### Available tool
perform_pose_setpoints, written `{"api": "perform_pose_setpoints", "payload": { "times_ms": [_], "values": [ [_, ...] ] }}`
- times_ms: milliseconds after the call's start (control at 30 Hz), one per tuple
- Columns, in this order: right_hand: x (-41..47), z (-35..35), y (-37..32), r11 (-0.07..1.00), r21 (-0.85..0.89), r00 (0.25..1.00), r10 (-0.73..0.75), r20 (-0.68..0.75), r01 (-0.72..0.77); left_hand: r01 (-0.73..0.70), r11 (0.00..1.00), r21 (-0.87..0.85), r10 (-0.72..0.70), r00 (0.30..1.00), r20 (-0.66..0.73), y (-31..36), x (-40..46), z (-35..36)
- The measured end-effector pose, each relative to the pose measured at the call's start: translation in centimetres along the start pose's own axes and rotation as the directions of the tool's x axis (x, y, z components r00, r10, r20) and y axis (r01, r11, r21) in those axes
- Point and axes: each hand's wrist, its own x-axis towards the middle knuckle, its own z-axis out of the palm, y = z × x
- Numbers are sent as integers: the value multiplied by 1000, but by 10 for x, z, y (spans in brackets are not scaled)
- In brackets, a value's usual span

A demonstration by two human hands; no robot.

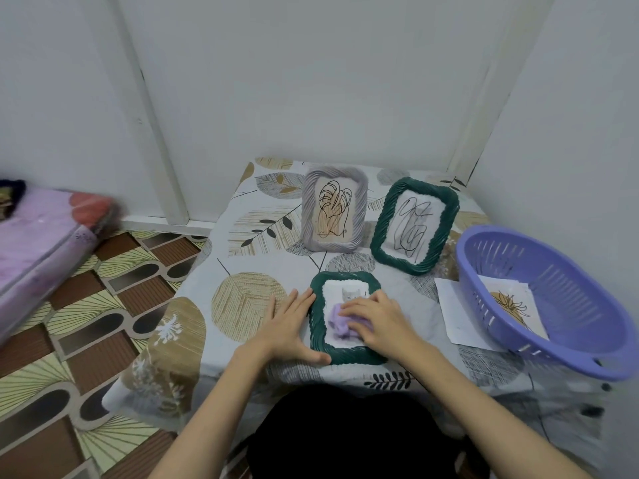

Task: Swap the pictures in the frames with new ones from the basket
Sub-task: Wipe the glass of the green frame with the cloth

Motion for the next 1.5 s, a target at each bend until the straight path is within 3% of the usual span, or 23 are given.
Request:
{"api": "perform_pose_setpoints", "payload": {
  "times_ms": [133,333,433,533,700,900,1000,1133,1300,1500],
  "values": [
    [32,7,-20,994,34,994,106,-16,-105,2,1000,-22,-2,1000,-8,0,-1,1],
    [2,-2,-1,994,51,993,-98,68,95,-5,1000,11,5,1000,-10,-2,-1,2],
    [26,-2,-6,1000,5,999,19,47,-19,-8,1000,15,8,1000,1,-3,1,2],
    [36,9,-20,984,130,992,126,-30,-121,-9,1000,-3,9,1000,-6,-3,1,2],
    [14,4,-7,992,127,1000,-3,30,-1,-10,1000,2,10,1000,-8,-3,1,3],
    [47,12,-18,974,155,985,170,-21,-165,-7,1000,-16,6,1000,-7,-3,1,2],
    [22,7,-13,966,219,988,126,84,-141,-6,1000,-10,6,1000,-13,-2,1,2],
    [-10,2,-5,976,219,987,-37,154,3,1,1000,-1,-1,1000,-14,-2,0,2],
    [7,-10,2,991,73,993,113,15,-114,-1,1000,10,1,1000,-1,-1,0,1],
    [-23,-2,-2,990,33,991,-134,9,134,14,999,33,-13,1000,-17,-1,1,3]
  ]
}}
